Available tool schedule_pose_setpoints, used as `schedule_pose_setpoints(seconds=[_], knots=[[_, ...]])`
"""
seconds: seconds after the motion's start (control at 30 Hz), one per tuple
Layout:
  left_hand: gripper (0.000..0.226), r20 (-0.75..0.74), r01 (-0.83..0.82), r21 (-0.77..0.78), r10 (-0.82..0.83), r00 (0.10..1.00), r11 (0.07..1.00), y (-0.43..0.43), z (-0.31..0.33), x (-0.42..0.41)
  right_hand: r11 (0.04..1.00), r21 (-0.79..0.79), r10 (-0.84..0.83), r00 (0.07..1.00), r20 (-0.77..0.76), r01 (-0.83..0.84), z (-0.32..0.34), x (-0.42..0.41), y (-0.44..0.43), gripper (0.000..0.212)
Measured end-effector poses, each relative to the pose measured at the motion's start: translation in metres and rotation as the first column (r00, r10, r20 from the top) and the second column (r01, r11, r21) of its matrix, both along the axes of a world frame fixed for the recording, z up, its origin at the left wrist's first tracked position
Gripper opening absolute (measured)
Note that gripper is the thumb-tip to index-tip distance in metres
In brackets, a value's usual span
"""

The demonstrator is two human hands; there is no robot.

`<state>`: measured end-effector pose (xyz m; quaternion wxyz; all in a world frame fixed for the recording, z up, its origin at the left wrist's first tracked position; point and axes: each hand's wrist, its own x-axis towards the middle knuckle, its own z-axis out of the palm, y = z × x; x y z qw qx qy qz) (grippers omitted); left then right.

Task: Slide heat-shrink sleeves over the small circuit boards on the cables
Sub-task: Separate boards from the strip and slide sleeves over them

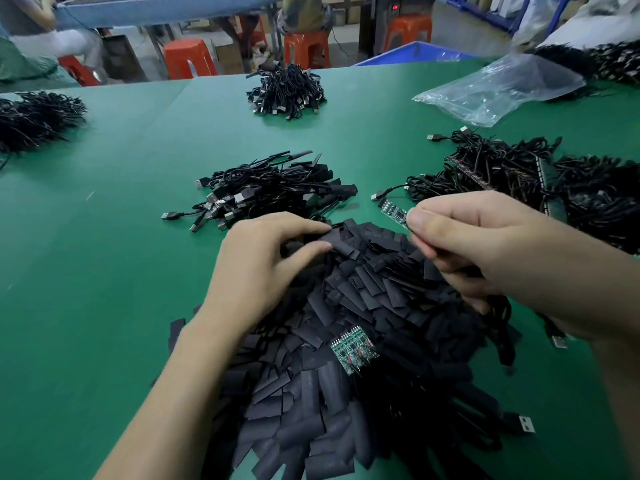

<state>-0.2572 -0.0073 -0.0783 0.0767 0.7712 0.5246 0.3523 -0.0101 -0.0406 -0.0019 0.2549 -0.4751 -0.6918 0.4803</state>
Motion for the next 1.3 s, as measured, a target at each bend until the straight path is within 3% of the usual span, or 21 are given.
schedule_pose_setpoints(seconds=[0.13, 0.43, 0.77, 1.0, 1.2, 1.3], knots=[[0.018, 0.288, 0.187, 0.030, -0.188, 0.939, 0.982, -0.011, 0.024, 0.004, 0.997, 0.052, 0.054, 0.986, 0.156, -0.062, 0.002, 0.004, -0.001, 0.044], [0.017, 0.353, 0.332, 0.004, -0.312, 0.882, 0.943, -0.022, 0.043, 0.008, 0.990, 0.015, 0.134, 0.983, 0.125, -0.137, 0.003, 0.002, -0.002, 0.040], [0.020, 0.219, 0.380, -0.017, -0.367, 0.904, 0.925, -0.029, 0.057, 0.005, 0.984, -0.027, 0.179, 0.978, 0.109, -0.177, 0.003, 0.006, -0.003, 0.040], [0.022, 0.063, 0.416, -0.152, -0.411, 0.909, 0.897, -0.034, 0.067, 0.005, 0.979, -0.033, 0.201, 0.942, 0.270, -0.199, 0.000, 0.008, -0.003, 0.045], [0.022, 0.029, 0.396, -0.256, -0.402, 0.915, 0.882, -0.037, 0.070, 0.008, 0.975, -0.057, 0.223, 0.930, 0.292, -0.216, -0.002, 0.005, -0.003, 0.048], [0.022, 0.002, 0.412, -0.268, -0.427, 0.904, 0.871, -0.039, 0.074, 0.007, 0.966, -0.117, 0.254, 0.939, 0.232, -0.232, -0.002, 0.004, -0.004, 0.047]])
